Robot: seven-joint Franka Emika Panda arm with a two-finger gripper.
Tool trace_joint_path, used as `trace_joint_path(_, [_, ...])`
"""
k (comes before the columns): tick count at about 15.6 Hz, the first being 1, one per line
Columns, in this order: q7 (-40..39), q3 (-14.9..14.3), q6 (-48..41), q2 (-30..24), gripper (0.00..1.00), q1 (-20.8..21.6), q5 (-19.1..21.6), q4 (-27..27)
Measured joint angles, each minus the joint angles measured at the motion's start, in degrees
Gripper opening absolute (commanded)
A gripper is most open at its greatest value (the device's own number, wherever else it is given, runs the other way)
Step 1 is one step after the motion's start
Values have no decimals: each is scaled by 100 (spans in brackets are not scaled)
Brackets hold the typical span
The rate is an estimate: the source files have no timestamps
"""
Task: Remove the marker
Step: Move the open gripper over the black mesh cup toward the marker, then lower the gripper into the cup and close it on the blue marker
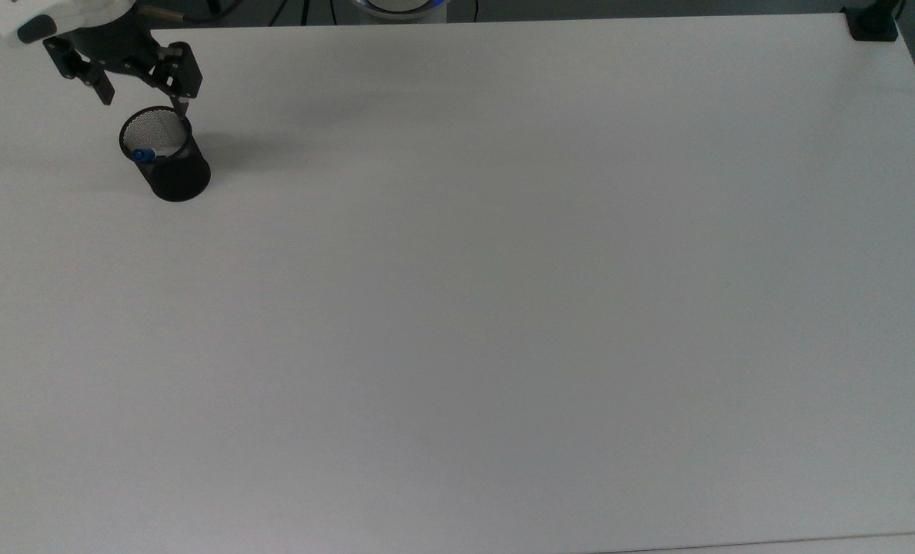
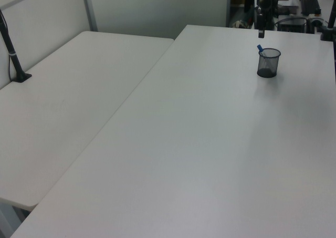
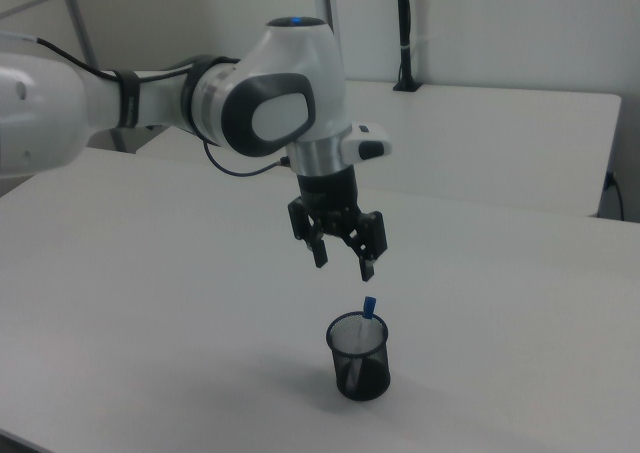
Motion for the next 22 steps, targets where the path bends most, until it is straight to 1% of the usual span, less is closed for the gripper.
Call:
trace_joint_path(3, [-97,-9,214,240,77,-68,-2,-3])
trace_joint_path(5, [-104,-9,295,357,71,-99,-2,-2])
trace_joint_path(9, [-104,-8,580,569,61,-99,-2,0])
trace_joint_path(17, [-104,-2,648,692,40,-90,-2,2])
trace_joint_path(22, [-109,12,756,787,37,-88,-14,2])
